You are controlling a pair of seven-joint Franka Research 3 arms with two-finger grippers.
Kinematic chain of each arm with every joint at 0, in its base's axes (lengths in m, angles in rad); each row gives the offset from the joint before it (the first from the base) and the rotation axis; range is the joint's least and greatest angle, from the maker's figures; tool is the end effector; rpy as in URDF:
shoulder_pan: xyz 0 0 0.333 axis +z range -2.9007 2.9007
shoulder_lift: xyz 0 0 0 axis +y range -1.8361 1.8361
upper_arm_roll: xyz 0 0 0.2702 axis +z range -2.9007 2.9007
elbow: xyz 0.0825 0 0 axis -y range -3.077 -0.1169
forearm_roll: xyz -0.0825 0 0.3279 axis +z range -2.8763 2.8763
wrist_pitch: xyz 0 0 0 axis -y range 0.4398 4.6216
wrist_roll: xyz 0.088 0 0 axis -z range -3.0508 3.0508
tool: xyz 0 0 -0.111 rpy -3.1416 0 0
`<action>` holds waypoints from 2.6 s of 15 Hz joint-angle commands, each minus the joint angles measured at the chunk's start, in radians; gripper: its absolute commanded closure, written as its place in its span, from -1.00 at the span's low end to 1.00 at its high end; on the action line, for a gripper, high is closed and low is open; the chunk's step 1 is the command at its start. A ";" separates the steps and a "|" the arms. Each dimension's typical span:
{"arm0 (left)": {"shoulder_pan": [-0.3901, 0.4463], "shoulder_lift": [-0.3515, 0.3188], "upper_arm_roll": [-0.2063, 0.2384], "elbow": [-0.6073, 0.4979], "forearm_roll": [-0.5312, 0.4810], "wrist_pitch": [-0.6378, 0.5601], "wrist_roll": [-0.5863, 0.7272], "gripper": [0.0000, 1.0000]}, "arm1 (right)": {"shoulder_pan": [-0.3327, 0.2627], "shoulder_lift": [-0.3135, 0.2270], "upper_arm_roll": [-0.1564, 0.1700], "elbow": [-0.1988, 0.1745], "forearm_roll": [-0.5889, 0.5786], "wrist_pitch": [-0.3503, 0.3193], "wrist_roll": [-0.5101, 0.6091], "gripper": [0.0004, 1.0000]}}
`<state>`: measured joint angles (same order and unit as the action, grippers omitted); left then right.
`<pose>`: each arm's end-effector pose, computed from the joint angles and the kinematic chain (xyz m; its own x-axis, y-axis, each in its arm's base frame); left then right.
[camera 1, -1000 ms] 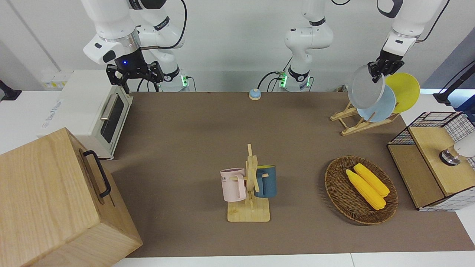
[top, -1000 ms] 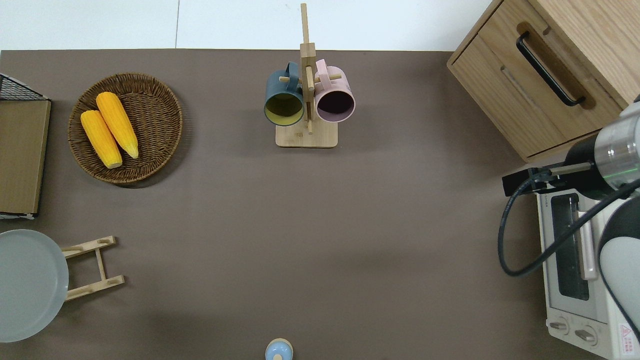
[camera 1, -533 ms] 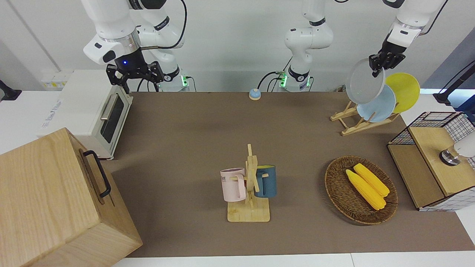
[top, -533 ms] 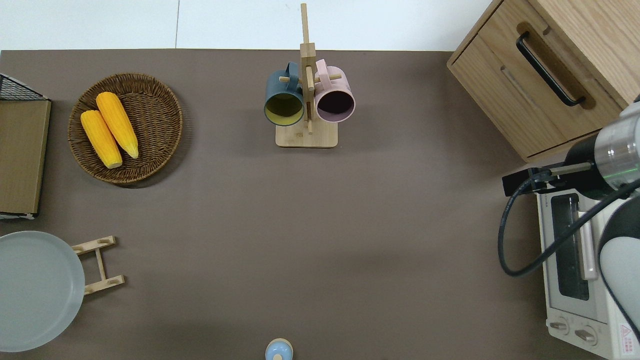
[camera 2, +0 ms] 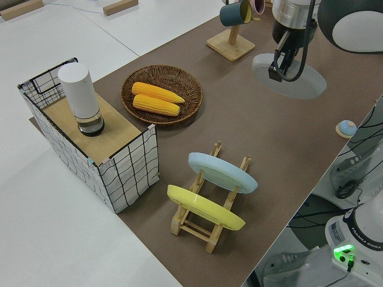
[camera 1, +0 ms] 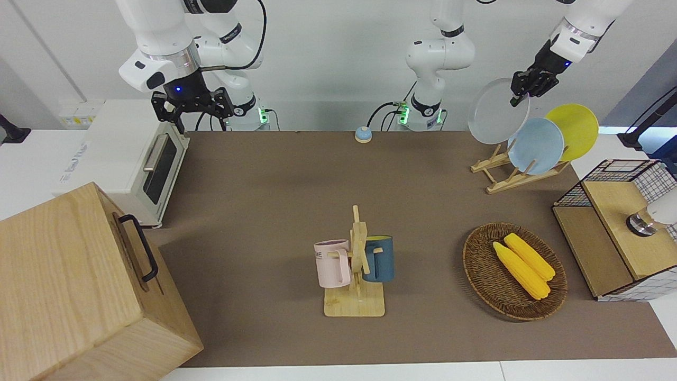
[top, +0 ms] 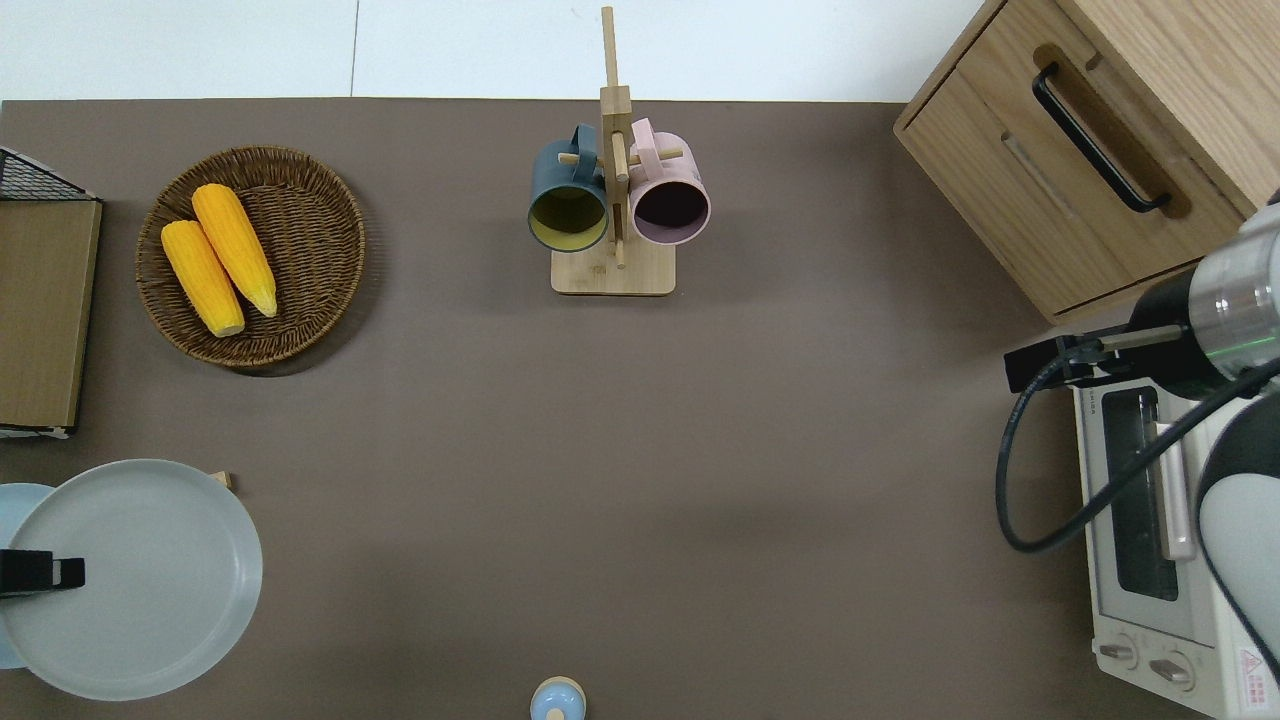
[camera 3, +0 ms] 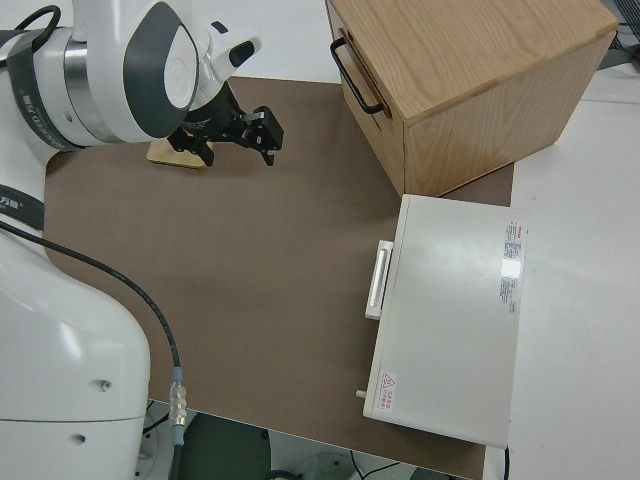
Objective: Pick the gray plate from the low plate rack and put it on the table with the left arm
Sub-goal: 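Lift the gray plate up out of the rack with the left gripper, then carry the plate away from the rack and lower it onto the table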
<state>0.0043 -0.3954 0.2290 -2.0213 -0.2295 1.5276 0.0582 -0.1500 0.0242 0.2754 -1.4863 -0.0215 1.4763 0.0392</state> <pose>0.3754 0.0760 0.5602 0.9863 0.1405 -0.0867 0.1610 -0.9347 0.3169 0.4919 0.0577 0.5897 0.9959 0.0842 -0.0327 0.0847 -0.9963 0.0162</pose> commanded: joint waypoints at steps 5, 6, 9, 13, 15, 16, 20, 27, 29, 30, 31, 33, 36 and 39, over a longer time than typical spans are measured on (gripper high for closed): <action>-0.014 0.013 0.009 -0.111 -0.186 0.020 0.035 1.00 | -0.019 -0.003 0.018 0.009 -0.002 -0.014 0.013 -0.97; -0.012 0.013 0.009 -0.131 -0.200 0.026 0.067 1.00 | -0.019 -0.003 0.018 0.009 -0.002 -0.014 0.013 -0.97; -0.007 0.010 0.010 -0.186 -0.211 0.066 0.103 1.00 | -0.019 -0.003 0.018 0.009 -0.002 -0.014 0.013 -0.97; 0.000 0.007 0.016 -0.270 -0.228 0.137 0.193 1.00 | -0.019 -0.003 0.018 0.009 -0.002 -0.014 0.013 -0.97; 0.002 0.007 0.018 -0.315 -0.232 0.175 0.235 1.00 | -0.019 -0.001 0.018 0.009 -0.002 -0.014 0.013 -0.97; 0.003 0.006 0.019 -0.338 -0.240 0.195 0.256 1.00 | -0.019 -0.001 0.018 0.009 -0.002 -0.014 0.013 -0.97; 0.003 0.009 0.023 -0.382 -0.264 0.244 0.307 1.00 | -0.019 -0.003 0.018 0.009 -0.002 -0.014 0.013 -0.97; -0.001 0.013 0.023 -0.487 -0.306 0.367 0.390 1.00 | -0.019 -0.003 0.018 0.009 -0.002 -0.014 0.013 -0.97; -0.004 0.024 0.023 -0.514 -0.321 0.408 0.420 1.00 | -0.019 -0.003 0.018 0.009 -0.002 -0.014 0.013 -0.97; -0.003 0.030 0.023 -0.528 -0.326 0.425 0.446 1.00 | -0.019 -0.001 0.018 0.009 -0.002 -0.014 0.013 -0.97; -0.001 0.033 0.023 -0.545 -0.341 0.443 0.468 1.00 | -0.020 -0.001 0.018 0.009 -0.002 -0.014 0.013 -0.97; -0.001 0.046 0.023 -0.557 -0.361 0.467 0.489 1.00 | -0.020 -0.003 0.018 0.009 -0.002 -0.014 0.013 -0.97; -0.012 0.069 0.023 -0.559 -0.363 0.497 0.493 1.00 | -0.019 -0.003 0.018 0.009 -0.002 -0.014 0.013 -0.97; -0.014 0.102 0.016 -0.562 -0.367 0.531 0.525 1.00 | -0.019 -0.003 0.018 0.009 -0.002 -0.014 0.013 -0.97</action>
<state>0.0047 -0.3222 0.2445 -2.5711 -0.5715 2.0085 0.5416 -0.1500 0.0241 0.2754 -1.4863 -0.0215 1.4763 0.0392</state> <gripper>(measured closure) 0.907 0.013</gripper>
